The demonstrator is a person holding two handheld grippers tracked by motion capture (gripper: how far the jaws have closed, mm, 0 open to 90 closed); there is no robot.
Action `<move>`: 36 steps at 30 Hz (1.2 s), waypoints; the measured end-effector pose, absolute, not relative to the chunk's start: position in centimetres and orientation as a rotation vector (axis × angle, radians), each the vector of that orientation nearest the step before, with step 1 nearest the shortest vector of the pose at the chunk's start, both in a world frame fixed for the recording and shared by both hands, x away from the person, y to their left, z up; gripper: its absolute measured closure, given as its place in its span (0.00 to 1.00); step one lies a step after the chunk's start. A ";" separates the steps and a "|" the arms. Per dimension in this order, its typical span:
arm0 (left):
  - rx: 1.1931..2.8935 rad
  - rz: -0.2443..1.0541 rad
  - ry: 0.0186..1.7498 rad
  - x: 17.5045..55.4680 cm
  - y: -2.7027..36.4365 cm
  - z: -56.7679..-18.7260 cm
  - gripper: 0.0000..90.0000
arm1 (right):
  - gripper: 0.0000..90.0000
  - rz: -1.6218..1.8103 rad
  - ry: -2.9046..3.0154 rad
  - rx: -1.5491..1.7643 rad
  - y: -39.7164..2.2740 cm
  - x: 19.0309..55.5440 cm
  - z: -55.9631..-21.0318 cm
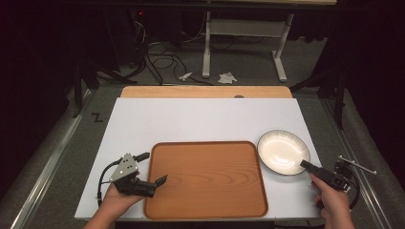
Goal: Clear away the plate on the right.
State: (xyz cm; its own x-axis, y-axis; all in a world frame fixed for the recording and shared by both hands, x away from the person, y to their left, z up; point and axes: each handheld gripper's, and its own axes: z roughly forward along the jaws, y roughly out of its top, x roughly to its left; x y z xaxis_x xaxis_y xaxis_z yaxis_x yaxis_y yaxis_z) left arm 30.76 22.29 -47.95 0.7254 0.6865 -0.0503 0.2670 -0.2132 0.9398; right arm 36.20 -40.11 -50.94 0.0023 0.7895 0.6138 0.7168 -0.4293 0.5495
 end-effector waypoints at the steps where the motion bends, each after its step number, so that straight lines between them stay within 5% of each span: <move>1: 1.793 0.460 0.752 30.7 22.3 -48.0 0.01 | 0.59 1.434 1.622 2.183 -40.1 36.3 -51.0; 36: 1.785 0.464 0.753 30.2 22.7 -48.0 0.01 | 0.73 1.384 1.677 2.210 -39.9 38.0 -51.2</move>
State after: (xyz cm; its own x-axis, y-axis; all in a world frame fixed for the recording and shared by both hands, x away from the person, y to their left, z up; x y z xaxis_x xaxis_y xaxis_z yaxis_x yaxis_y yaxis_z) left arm 30.18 22.69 -48.01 0.7226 0.6894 -0.0510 0.2647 -0.2077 0.9417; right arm 37.98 -39.91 -51.19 0.0168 0.7894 0.6136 0.7521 -0.4143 0.5125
